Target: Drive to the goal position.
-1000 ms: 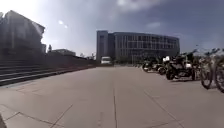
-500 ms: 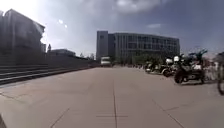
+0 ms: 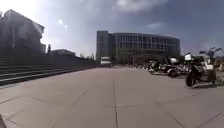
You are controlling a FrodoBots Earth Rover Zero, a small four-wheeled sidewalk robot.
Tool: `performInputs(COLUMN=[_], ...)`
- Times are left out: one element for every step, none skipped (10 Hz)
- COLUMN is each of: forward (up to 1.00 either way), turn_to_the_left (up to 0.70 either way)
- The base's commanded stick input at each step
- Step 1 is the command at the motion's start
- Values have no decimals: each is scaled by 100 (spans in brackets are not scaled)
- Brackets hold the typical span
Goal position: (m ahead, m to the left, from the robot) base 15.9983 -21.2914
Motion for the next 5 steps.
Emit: performInputs(forward=[100, 100, 100, 100, 100], turn_to_the_left=[0, 0, 0, 0, 0])
